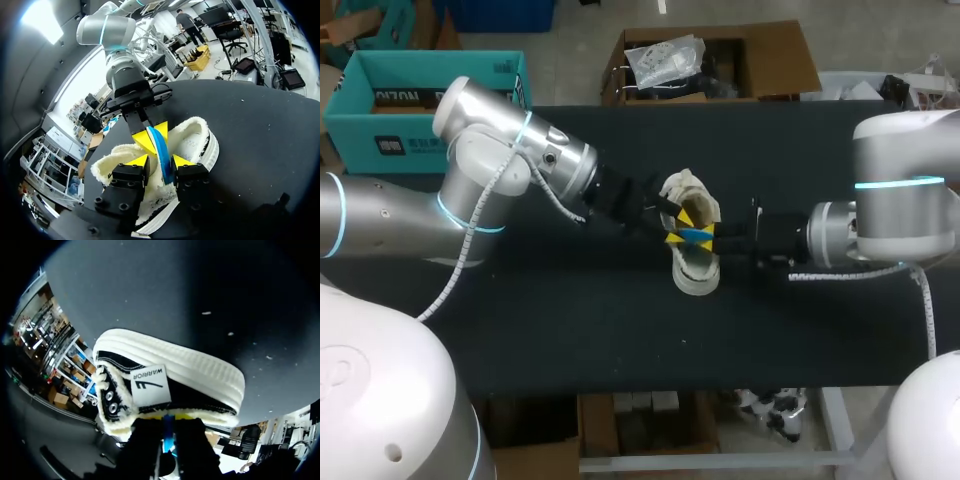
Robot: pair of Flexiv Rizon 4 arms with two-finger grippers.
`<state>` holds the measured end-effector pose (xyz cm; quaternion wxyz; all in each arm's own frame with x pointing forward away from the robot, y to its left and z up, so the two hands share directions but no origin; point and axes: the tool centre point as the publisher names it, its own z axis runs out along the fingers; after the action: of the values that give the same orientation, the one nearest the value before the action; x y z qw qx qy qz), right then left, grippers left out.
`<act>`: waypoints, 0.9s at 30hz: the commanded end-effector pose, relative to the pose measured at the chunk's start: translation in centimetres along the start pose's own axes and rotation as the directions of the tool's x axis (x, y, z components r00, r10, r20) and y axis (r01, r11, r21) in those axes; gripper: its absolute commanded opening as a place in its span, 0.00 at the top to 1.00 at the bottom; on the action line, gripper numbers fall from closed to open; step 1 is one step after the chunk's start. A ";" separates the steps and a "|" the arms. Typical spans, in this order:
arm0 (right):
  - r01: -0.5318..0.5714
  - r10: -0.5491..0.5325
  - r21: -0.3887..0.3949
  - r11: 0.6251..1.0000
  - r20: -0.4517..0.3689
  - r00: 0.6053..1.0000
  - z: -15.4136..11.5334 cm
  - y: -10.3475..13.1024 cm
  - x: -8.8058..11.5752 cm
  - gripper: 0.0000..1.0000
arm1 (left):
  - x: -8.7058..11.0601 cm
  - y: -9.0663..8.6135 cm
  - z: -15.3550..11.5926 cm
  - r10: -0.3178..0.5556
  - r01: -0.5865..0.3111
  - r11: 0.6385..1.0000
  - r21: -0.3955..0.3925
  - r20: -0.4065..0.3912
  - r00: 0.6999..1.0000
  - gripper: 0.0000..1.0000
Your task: Open the shoe tongue, take the insole out of the shoe, put the insole back into the shoe, and pack the shoe into the shoebox
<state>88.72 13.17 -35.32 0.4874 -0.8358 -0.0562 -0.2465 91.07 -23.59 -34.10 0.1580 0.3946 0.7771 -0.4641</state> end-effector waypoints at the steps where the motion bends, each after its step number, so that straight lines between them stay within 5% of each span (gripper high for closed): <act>1: -0.002 0.002 -0.006 1.000 -0.001 1.000 0.2 0.1 0.1 1.00 | 0.3 -0.6 -0.1 0.007 -0.007 1.000 0.000 0.006 1.000 0.73; 4: -0.002 0.002 -0.004 1.000 0.000 1.000 0.3 0.1 0.1 1.00 | 0.2 -0.7 0.1 0.012 -0.012 1.000 -0.002 0.002 1.000 1.00; 7: 0.000 0.000 0.003 1.000 0.001 1.000 0.3 -0.2 -0.1 1.00 | 0.2 -0.8 0.4 0.016 -0.016 1.000 -0.005 -0.005 1.000 1.00; 9: 0.004 -0.004 0.000 1.000 0.003 1.000 0.0 -0.8 -0.3 0.65 | 0.2 -0.8 0.4 0.017 -0.017 1.000 -0.006 -0.008 1.000 1.00; 12: 0.012 -0.012 -0.016 1.000 0.002 1.000 -0.5 -1.5 -0.7 0.53 | 0.2 -0.7 0.4 0.021 -0.021 1.000 -0.007 -0.008 1.000 1.00; 16: 0.025 -0.025 -0.029 0.999 -0.001 1.000 -1.2 -2.2 -1.2 0.61 | 0.4 -0.7 0.3 0.024 -0.024 1.000 -0.007 -0.007 1.000 1.00; 23: 0.025 -0.025 -0.038 0.999 0.003 1.000 -1.2 -2.3 -1.4 1.00 | 0.5 -0.5 0.3 0.021 -0.021 1.000 -0.008 -0.006 1.000 1.00; 27: 0.015 -0.014 -0.031 0.999 0.016 1.000 -0.7 -1.7 -1.1 1.00 | 0.4 -0.4 0.5 0.018 -0.019 1.000 -0.008 -0.009 1.000 1.00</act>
<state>86.57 13.56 -33.79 0.4690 -0.8449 -0.0597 -0.2504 90.07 -23.73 -34.10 0.1597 0.4045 0.7758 -0.4572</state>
